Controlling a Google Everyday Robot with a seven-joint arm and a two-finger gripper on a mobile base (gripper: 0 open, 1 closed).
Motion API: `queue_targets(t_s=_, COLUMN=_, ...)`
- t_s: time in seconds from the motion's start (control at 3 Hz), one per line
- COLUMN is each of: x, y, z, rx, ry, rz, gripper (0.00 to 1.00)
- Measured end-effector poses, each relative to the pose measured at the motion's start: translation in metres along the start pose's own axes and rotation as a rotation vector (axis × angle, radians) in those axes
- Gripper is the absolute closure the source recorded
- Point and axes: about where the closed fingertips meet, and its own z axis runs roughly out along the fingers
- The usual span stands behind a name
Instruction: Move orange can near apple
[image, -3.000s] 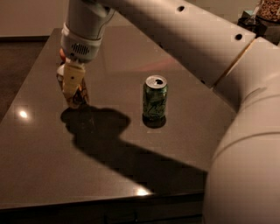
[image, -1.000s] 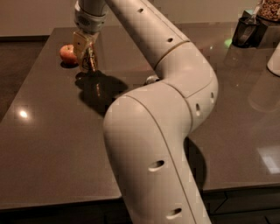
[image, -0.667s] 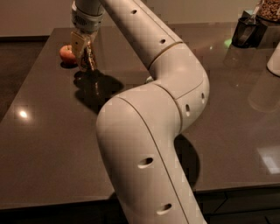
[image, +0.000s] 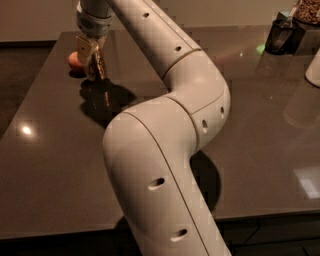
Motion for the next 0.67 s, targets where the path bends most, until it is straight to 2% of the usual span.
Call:
queue_targets(t_s=0.33, x=-0.0014, y=-0.0003, z=0.0031, rx=0.0, ry=-0.003, rz=0.0, gripper=0.0)
queue_targets(t_s=0.67, x=-0.0014, y=-0.0003, z=0.0032, rx=0.0, ry=-0.003, rz=-0.001, gripper=0.0)
